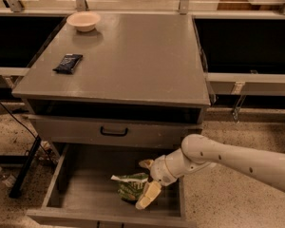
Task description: Pick green jalapeno chip bag from middle drawer and place on counter
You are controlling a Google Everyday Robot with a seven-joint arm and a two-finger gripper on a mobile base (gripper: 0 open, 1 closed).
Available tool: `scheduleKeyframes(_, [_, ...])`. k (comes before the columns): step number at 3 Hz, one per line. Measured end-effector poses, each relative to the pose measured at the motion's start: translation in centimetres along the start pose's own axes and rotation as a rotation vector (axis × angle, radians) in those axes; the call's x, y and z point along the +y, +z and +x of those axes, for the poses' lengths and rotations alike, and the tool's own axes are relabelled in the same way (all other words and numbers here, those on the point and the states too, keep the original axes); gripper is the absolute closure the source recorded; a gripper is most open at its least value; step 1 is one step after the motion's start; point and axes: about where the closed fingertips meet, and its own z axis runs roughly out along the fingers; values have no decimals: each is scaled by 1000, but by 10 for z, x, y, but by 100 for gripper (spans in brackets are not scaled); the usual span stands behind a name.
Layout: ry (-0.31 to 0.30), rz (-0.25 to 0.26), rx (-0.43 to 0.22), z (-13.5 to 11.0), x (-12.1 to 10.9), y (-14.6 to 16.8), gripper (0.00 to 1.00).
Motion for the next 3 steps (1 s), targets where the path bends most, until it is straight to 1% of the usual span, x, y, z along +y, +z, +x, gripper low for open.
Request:
scheduleKeyframes(1, [3,-24,-21,5,-2,13,0])
scheduleKeyframes(2, [9,-7,-4,17,-15,24,0])
scheduleKeyframes(3, [9,-7,-4,17,-15,24,0])
